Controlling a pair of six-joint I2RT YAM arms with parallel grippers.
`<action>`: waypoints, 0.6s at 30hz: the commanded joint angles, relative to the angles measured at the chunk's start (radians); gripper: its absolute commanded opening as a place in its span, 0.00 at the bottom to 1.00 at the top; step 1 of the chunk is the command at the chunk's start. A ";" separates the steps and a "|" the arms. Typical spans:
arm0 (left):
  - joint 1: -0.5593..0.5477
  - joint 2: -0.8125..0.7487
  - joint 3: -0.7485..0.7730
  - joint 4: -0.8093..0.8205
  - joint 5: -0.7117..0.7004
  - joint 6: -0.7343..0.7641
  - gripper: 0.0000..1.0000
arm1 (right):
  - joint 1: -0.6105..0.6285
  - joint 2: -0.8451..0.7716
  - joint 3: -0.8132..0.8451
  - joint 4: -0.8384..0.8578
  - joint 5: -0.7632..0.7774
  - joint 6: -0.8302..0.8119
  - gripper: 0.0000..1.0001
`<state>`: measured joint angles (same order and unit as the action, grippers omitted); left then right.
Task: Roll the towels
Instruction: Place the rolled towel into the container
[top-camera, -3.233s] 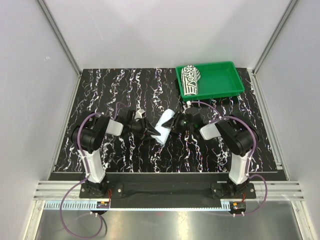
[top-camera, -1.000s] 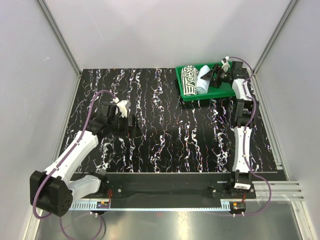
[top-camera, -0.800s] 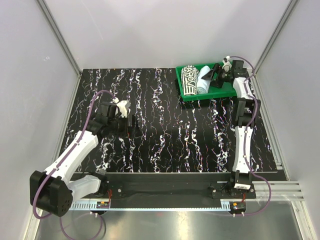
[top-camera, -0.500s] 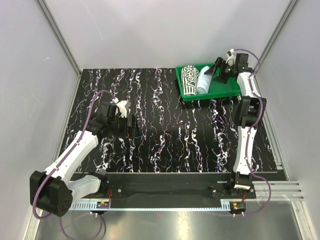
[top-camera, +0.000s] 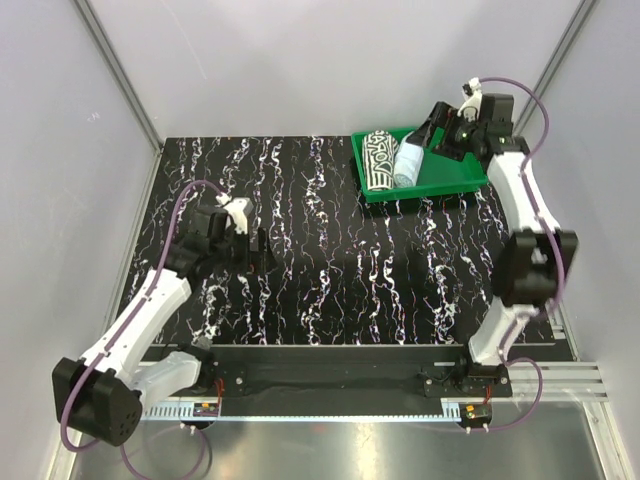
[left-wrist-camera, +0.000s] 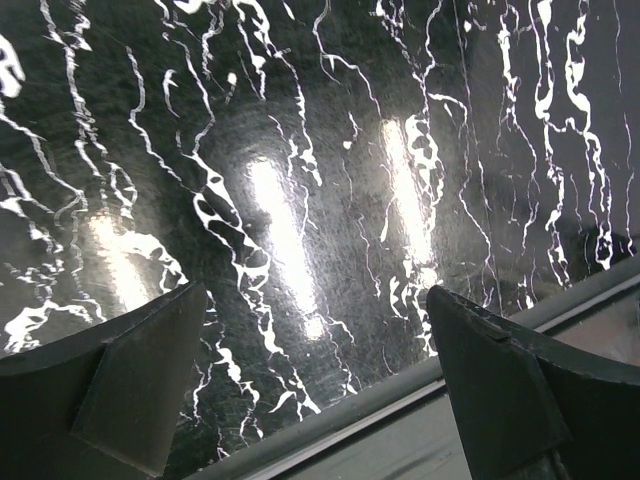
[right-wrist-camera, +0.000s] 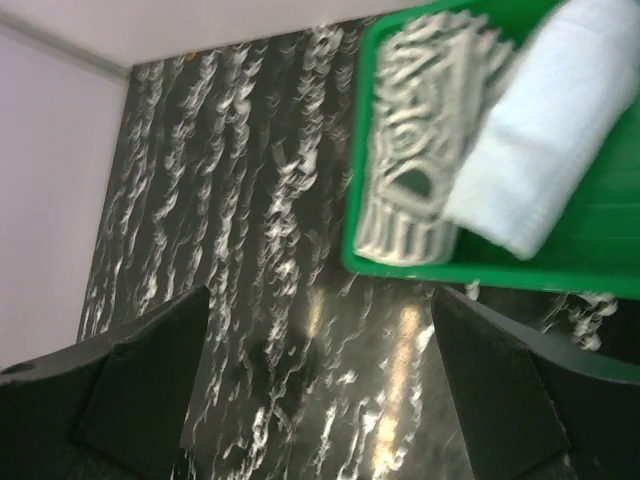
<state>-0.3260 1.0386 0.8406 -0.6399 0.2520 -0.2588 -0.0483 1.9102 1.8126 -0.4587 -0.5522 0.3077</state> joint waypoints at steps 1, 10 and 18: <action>-0.004 -0.051 0.005 0.022 -0.051 0.000 0.99 | 0.044 -0.307 -0.303 0.196 0.005 0.042 1.00; -0.005 -0.208 -0.029 0.123 -0.198 -0.056 0.99 | 0.070 -0.795 -0.826 0.333 -0.037 0.168 1.00; -0.007 -0.553 -0.400 0.678 -0.595 0.039 0.99 | 0.070 -0.959 -0.927 0.239 -0.006 0.188 1.00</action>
<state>-0.3302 0.5755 0.5827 -0.3058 -0.0761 -0.2810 0.0189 1.0142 0.9016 -0.2169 -0.5812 0.4706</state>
